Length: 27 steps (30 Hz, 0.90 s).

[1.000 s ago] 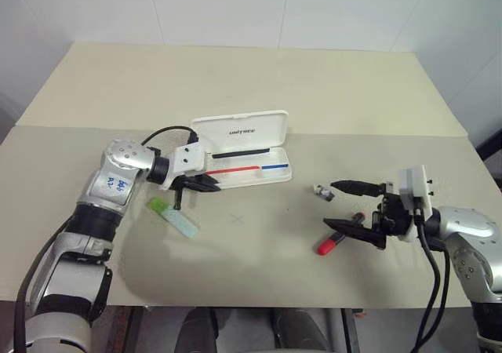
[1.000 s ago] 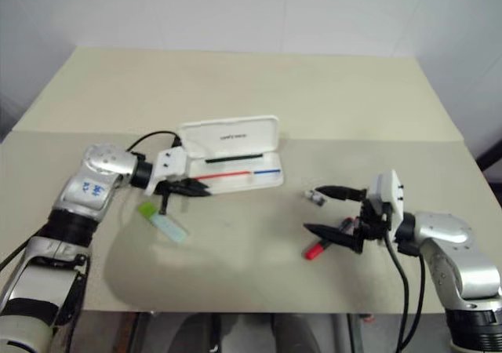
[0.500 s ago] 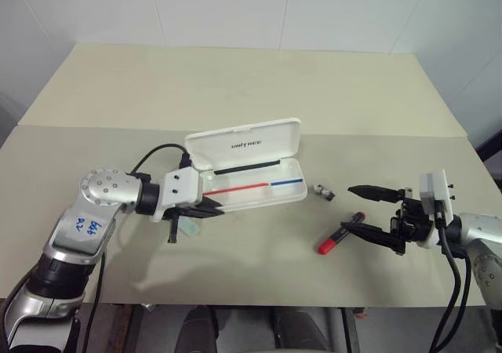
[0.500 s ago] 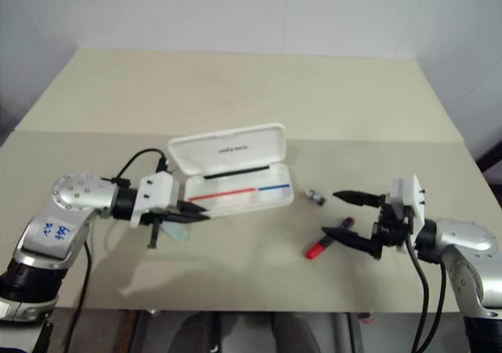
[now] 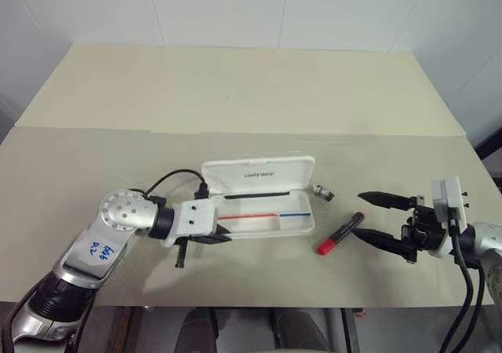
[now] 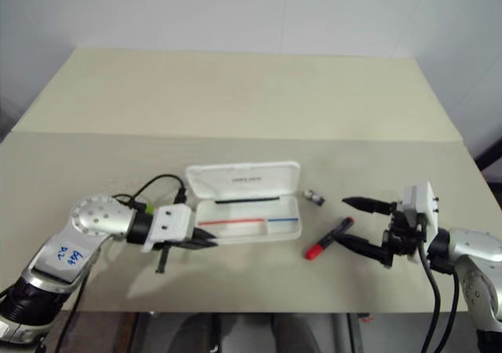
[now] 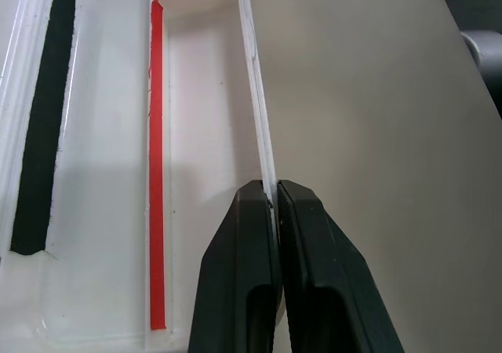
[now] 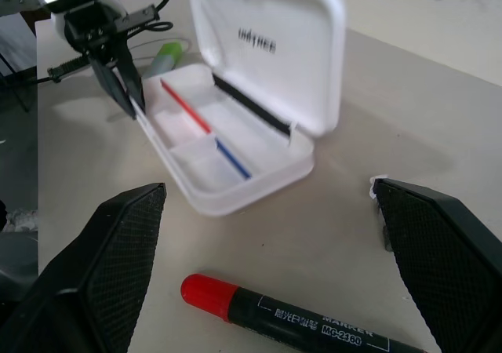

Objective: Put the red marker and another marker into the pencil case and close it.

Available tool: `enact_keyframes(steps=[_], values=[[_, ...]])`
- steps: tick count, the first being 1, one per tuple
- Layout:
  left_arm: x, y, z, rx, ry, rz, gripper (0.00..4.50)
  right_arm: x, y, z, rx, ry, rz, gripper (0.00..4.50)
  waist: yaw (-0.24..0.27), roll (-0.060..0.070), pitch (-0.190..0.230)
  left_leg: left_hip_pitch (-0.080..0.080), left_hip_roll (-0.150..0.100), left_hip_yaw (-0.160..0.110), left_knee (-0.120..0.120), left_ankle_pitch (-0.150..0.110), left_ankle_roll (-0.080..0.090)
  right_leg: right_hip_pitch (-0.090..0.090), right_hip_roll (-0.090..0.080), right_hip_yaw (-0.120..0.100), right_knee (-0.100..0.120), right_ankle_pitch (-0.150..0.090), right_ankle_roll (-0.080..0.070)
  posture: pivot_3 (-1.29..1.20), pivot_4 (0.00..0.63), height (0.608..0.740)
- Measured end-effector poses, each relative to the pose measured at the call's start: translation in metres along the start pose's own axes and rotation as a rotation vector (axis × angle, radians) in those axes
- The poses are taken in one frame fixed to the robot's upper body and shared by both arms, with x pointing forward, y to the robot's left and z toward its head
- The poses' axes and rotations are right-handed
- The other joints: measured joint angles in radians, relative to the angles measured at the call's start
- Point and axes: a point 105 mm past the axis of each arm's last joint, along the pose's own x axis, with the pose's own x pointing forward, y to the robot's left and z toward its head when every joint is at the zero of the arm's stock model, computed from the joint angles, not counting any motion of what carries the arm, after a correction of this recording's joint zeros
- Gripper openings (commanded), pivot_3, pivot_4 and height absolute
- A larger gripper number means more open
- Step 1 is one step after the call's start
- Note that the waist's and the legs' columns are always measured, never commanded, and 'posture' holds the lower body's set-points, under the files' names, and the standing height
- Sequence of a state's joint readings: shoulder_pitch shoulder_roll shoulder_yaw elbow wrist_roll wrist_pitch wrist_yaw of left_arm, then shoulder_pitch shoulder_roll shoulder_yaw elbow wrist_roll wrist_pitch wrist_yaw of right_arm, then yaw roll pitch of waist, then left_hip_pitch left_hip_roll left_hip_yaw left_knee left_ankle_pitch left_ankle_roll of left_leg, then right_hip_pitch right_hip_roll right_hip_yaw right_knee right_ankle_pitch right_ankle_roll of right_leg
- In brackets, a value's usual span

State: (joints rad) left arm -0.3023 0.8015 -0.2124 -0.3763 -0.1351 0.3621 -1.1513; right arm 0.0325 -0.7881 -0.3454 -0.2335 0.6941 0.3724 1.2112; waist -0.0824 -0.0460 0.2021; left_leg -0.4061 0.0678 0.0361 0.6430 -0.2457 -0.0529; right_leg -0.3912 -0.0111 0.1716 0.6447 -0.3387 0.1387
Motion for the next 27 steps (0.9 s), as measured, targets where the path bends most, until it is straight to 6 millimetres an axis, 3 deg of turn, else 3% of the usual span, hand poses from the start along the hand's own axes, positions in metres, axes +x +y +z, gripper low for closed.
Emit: enact_keyframes(steps=[2, 5, 16, 27], values=[[0.001, 0.000, 0.000, 0.011, 0.004, 0.001, 0.02, 0.000, -0.001, 0.001, -0.004, -0.001, -0.001, 4.50, 0.000, 0.000, 0.000, 0.000, 0.000, 0.000, 0.000, 0.000, 0.000, 0.000, 0.000, 0.000, 0.000, 0.000, -0.001, 0.00, 0.150, 0.740], [0.003, 0.000, 0.000, 0.018, 0.008, 0.005, 0.80, 0.001, -0.002, 0.002, -0.010, -0.003, -0.005, 4.50, 0.000, 0.000, 0.000, 0.000, 0.000, 0.000, 0.000, 0.000, 0.000, 0.000, 0.000, 0.000, -0.001, 0.000, -0.001, 0.00, 0.150, 0.740], [0.008, -0.001, 0.009, -0.005, -0.024, 0.019, 4.47, 0.002, -0.005, 0.006, -0.025, -0.007, -0.015, 4.50, 0.001, 0.000, 0.000, 0.000, 0.000, 0.000, -0.001, 0.000, 0.000, 0.000, 0.000, 0.000, -0.001, 0.000, 0.000, 0.00, 0.150, 0.740], [0.002, 0.001, 0.039, -0.007, -0.155, 0.032, 4.47, 0.007, 0.000, -0.006, -0.062, 0.118, 0.094, 4.50, 0.000, 0.000, 0.000, 0.000, 0.000, 0.000, 0.000, 0.000, 0.000, 0.000, 0.000, 0.000, -0.001, 0.000, 0.001, 0.00, 0.150, 0.740]])
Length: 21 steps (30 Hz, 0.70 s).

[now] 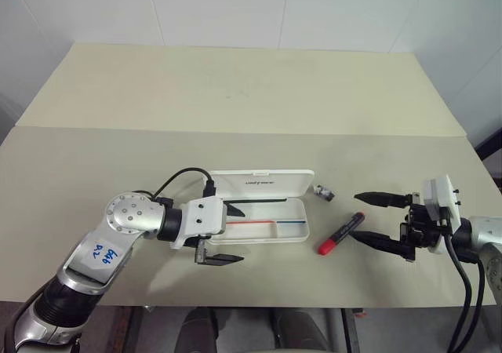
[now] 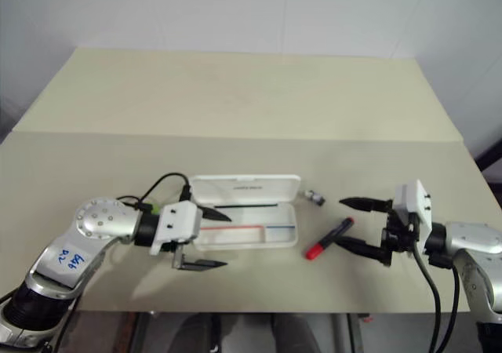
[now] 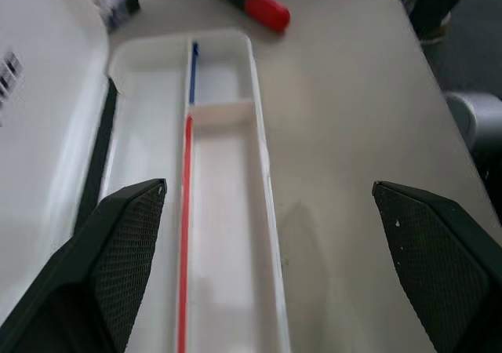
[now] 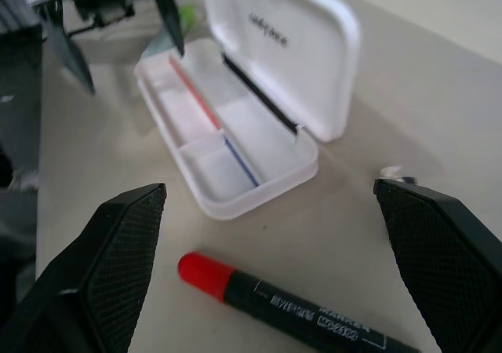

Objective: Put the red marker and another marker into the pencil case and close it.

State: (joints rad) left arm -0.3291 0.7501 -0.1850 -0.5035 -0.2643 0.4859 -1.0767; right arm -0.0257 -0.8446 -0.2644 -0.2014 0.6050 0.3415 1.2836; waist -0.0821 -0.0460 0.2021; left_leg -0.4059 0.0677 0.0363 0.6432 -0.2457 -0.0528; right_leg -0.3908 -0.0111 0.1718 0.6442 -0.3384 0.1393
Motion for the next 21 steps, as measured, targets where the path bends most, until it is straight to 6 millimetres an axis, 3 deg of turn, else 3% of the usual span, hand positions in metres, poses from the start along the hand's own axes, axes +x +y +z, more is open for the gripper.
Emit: enact_keyframes(steps=[10, 21], values=[[-0.020, 0.011, 0.023, 0.014, -0.163, 0.085, 4.47, 0.018, -0.003, 0.000, -0.122, 0.123, 0.173, 4.50, -0.001, 0.000, 0.000, 0.000, 0.000, 0.000, 0.001, 0.000, 0.000, 0.000, 0.000, 0.000, 0.000, 0.000, 0.000, 0.00, 0.150, 0.740], [-0.054, 0.004, -0.008, -0.058, -0.174, 0.163, 4.47, 0.020, -0.018, -0.019, -0.162, 0.313, 0.278, 4.50, -0.003, 0.000, 0.000, 0.001, 0.000, 0.001, 0.001, 0.000, 0.000, 0.000, -0.001, 0.000, 0.000, -0.001, -0.002, 0.00, 0.150, 0.740]])
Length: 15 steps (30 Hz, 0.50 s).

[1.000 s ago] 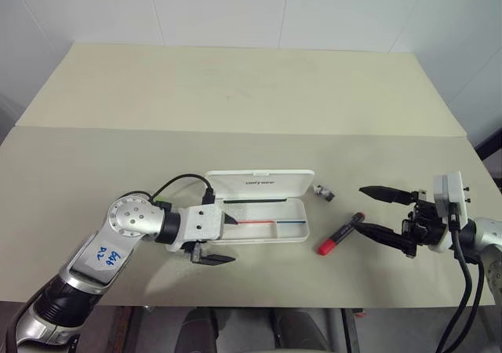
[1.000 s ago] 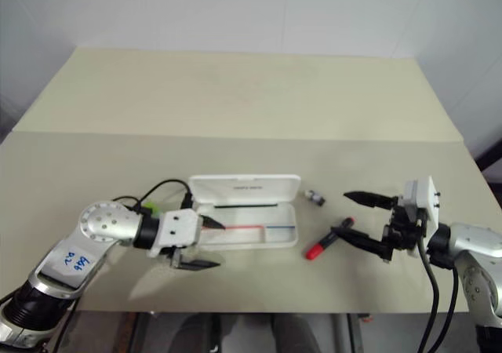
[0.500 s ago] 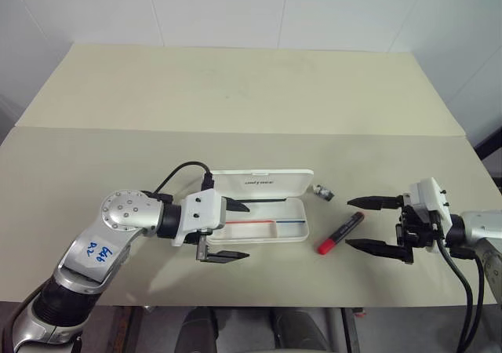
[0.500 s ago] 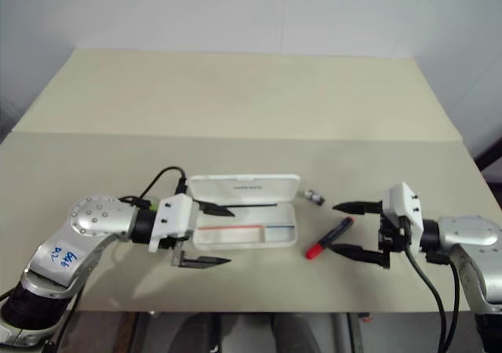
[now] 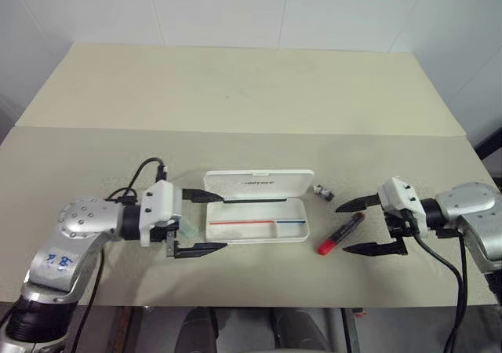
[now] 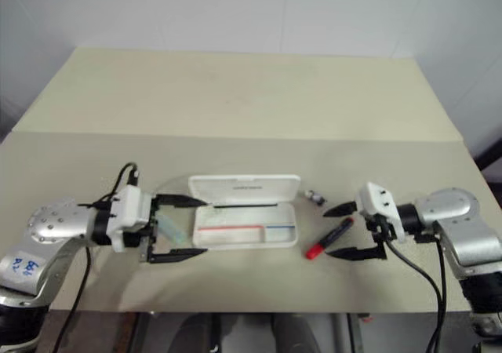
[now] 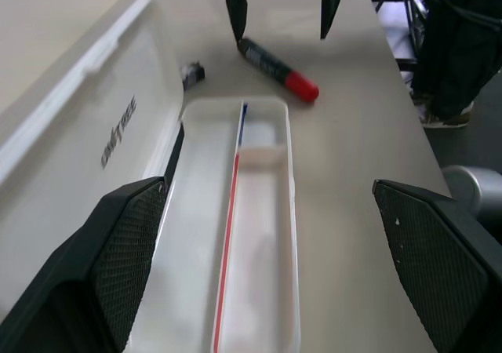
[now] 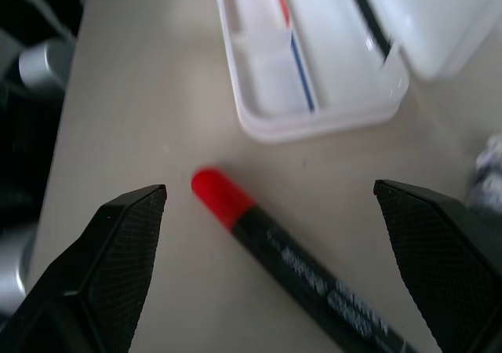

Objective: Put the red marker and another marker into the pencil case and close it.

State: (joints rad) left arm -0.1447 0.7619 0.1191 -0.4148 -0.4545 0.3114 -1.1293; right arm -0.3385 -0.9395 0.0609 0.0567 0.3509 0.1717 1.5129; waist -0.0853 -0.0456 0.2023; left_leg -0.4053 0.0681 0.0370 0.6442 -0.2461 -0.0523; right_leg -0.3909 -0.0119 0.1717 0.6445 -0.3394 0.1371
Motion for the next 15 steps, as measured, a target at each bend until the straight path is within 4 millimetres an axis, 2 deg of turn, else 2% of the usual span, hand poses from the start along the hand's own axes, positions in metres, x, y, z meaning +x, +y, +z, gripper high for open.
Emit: enact_keyframes(steps=[4, 11, 13, 14, 15], values=[[-0.012, 0.002, 0.007, 0.011, -0.063, 0.052, 4.47, 0.002, -0.009, -0.006, -0.023, 0.055, 0.011, 4.50, -0.002, 0.000, 0.000, 0.000, 0.000, 0.000, 0.000, 0.000, 0.000, 0.000, 0.000, 0.000, 0.000, 0.000, 0.000, 0.00, 0.150, 0.740], [-0.029, -0.005, -0.001, -0.013, -0.047, 0.086, 4.47, 0.004, -0.016, -0.017, -0.028, 0.121, 0.030, 4.50, -0.002, 0.000, 0.000, 0.000, 0.000, 0.000, -0.001, 0.000, 0.000, 0.000, 0.000, 0.000, 0.000, 0.000, 0.000, 0.00, 0.150, 0.740], [-0.032, -0.005, -0.001, -0.010, -0.040, 0.093, 4.47, 0.004, -0.017, -0.019, -0.023, 0.127, 0.029, 4.50, -0.002, 0.001, 0.000, 0.000, 0.000, 0.001, -0.001, 0.000, 0.000, 0.000, -0.001, 0.000, 0.000, -0.002, -0.003, 0.00, 0.150, 0.740], [-0.034, -0.006, -0.003, -0.012, -0.035, 0.101, 4.47, 0.004, -0.019, -0.019, -0.029, 0.134, 0.031, 4.50, -0.002, 0.001, 0.000, 0.000, 0.000, 0.001, -0.001, 0.000, 0.000, 0.000, -0.001, 0.000, 0.000, -0.006, -0.012, 0.00, 0.150, 0.740], [-0.035, -0.005, -0.003, -0.013, -0.034, 0.107, 4.47, 0.004, -0.020, -0.019, -0.032, 0.138, 0.033, 4.50, -0.002, 0.001, 0.000, 0.000, 0.000, 0.001, 0.000, 0.000, 0.000, 0.000, -0.001, 0.000, 0.000, -0.008, -0.014, 0.00, 0.150, 0.740]])
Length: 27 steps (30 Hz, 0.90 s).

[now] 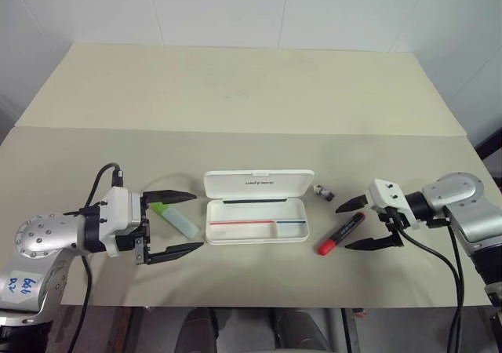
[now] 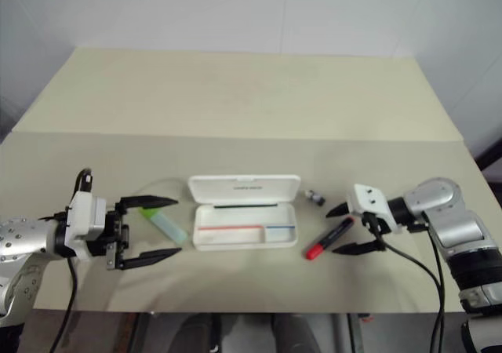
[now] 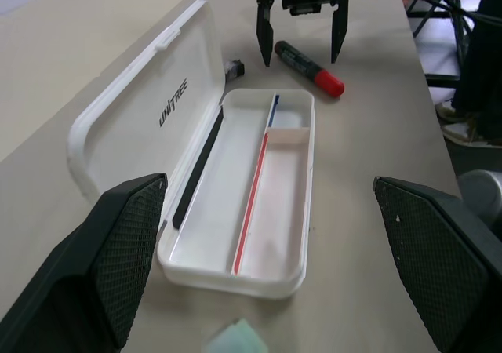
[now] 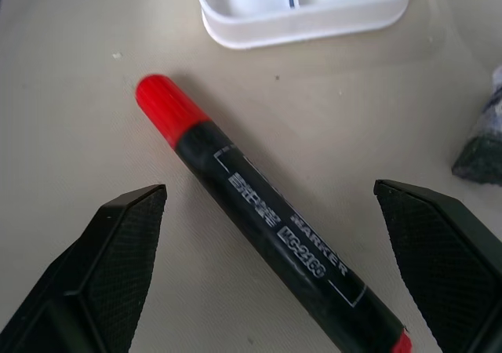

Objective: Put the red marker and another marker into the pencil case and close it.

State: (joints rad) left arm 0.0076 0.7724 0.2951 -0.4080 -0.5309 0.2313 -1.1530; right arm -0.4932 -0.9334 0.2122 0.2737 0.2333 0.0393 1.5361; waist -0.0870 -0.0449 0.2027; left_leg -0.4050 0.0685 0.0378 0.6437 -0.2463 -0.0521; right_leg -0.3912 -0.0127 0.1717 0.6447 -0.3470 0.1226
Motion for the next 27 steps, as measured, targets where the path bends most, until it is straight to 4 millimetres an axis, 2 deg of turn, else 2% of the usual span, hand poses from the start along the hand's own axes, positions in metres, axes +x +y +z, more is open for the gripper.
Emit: enact_keyframes(steps=[4, 12, 13, 27], values=[[0.000, 0.001, 0.000, 0.001, 0.000, 0.009, 4.50, 0.002, 0.000, -0.004, 0.000, 0.011, 0.010, 3.60, 0.000, 0.000, 0.000, 0.000, 0.000, 0.000, 0.000, 0.000, 0.000, 0.000, 0.000, 0.000, 0.001, 0.000, 0.000, 0.00, 0.150, 0.740], [0.000, 0.004, 0.001, 0.006, -0.002, 0.028, 4.50, 0.002, 0.000, -0.006, -0.002, 0.013, 0.010, 0.84, -0.001, 0.000, 0.000, 0.001, 0.000, 0.000, 0.000, 0.000, 0.000, 0.000, 0.000, 0.000, 0.001, 0.002, 0.004, 0.00, 0.150, 0.740], [0.001, 0.004, 0.001, 0.008, -0.002, 0.028, 4.50, 0.001, 0.000, -0.006, -0.002, 0.007, 0.012, 0.59, -0.002, 0.000, 0.000, 0.001, 0.000, 0.000, 0.000, 0.000, 0.000, 0.000, 0.000, 0.000, 0.001, 0.002, 0.004, 0.00, 0.150, 0.740], [0.006, 0.013, 0.001, 0.029, -0.022, 0.017, 4.50, -0.007, 0.005, -0.007, -0.013, -0.014, 0.015, 0.59, -0.002, 0.000, 0.000, 0.001, 0.000, 0.000, 0.001, 0.000, 0.000, 0.000, 0.000, 0.000, 0.002, 0.003, 0.005, 0.00, 0.150, 0.740]])
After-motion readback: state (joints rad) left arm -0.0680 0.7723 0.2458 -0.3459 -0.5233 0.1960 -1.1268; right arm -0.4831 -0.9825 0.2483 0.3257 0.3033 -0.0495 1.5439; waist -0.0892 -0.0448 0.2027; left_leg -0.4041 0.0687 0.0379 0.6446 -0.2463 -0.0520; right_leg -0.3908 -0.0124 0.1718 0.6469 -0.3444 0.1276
